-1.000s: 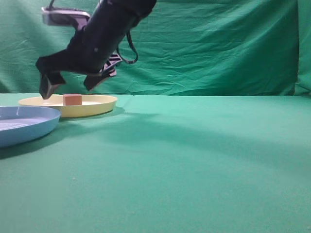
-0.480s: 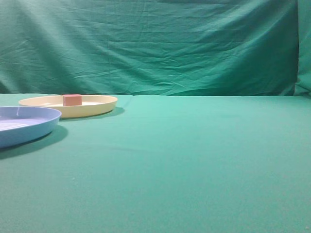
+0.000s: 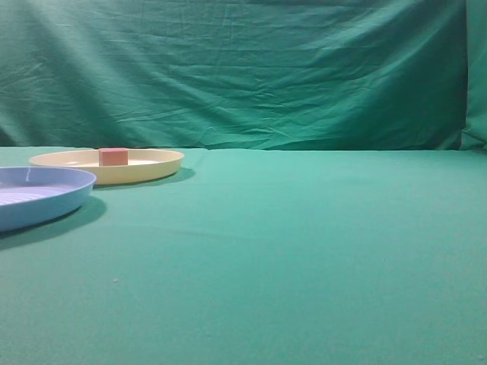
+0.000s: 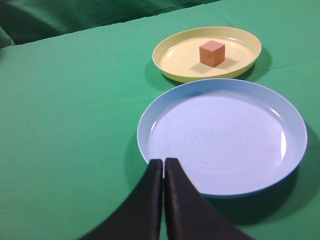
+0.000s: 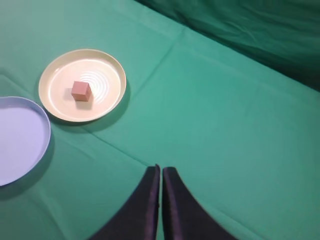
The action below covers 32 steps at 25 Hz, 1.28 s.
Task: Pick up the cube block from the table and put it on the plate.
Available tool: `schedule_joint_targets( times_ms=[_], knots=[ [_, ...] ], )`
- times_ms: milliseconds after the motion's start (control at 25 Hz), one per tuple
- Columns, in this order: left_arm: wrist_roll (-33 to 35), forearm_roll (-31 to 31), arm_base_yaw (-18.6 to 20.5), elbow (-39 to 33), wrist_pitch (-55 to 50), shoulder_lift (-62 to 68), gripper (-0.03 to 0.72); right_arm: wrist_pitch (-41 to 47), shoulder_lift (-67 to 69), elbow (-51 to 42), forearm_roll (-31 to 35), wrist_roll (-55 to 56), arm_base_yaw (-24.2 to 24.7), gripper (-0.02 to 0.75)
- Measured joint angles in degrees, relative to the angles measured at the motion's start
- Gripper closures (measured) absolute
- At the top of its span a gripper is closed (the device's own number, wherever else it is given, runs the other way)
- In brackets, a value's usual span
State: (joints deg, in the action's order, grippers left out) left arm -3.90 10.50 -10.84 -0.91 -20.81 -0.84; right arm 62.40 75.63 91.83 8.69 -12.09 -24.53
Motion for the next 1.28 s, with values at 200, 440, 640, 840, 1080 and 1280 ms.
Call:
schedule_joint_targets(
  times_ms=[200,440,640,840,1080,1280],
  knots=[
    [0.0,0.0,0.0,0.0,0.0,0.0,0.688,-12.66,-19.19,-20.95,0.02,-0.1,0.0,0.738],
    [0.0,0.0,0.0,0.0,0.0,0.0,0.688,-19.2,-39.94,-38.98,-1.21,-0.1,0.0,0.738],
    [0.0,0.0,0.0,0.0,0.0,0.0,0.688,-20.08,-51.34,-47.06,-4.92,3.33,0.0,0.738],
    [0.0,0.0,0.0,0.0,0.0,0.0,0.688,-21.43,-61.08,-58.73,-14.21,15.45,0.6,0.738],
    [0.0,0.0,0.0,0.0,0.0,0.0,0.688,-29.6,-70.37,-72.39,-16.71,16.49,10.77,0.738],
    [0.0,0.0,0.0,0.0,0.0,0.0,0.688,-37.46,-76.03,-84.11,-17.74,16.31,16.86,0.738]
  ],
)
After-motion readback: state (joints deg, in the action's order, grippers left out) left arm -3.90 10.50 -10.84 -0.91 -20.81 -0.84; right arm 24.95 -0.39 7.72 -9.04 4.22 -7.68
